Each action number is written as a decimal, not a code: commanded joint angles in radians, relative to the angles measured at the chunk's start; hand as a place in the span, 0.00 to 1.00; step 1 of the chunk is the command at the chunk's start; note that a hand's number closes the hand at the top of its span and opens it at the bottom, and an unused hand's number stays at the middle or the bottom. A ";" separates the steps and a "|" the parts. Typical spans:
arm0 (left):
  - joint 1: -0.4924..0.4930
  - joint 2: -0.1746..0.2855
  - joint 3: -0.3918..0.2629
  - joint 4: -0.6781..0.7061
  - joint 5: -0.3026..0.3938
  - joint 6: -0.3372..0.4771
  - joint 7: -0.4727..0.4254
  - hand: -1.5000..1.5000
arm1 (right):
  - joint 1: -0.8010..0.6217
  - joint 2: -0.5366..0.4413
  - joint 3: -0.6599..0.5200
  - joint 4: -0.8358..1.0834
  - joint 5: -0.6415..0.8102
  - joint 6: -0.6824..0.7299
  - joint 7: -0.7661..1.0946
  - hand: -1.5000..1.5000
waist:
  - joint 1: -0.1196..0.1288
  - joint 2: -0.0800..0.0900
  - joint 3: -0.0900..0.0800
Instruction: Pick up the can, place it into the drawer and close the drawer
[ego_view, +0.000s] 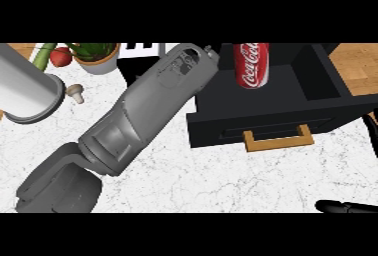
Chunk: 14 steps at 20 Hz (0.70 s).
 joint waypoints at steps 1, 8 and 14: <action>0.024 0.000 -0.034 0.032 0.014 0.008 -0.045 1.00 | 0.057 0.021 0.018 -0.027 0.004 0.016 -0.025 0.00 | -0.014 0.000 0.000; 0.033 0.000 -0.086 0.055 0.036 0.069 -0.054 0.00 | -0.013 -0.009 0.019 -0.019 0.006 0.012 0.001 0.00 | -0.031 0.005 0.000; 0.072 0.000 -0.102 0.055 0.069 0.098 -0.095 0.00 | -0.006 -0.002 0.025 -0.025 0.007 0.008 0.005 0.00 | -0.028 0.005 -0.001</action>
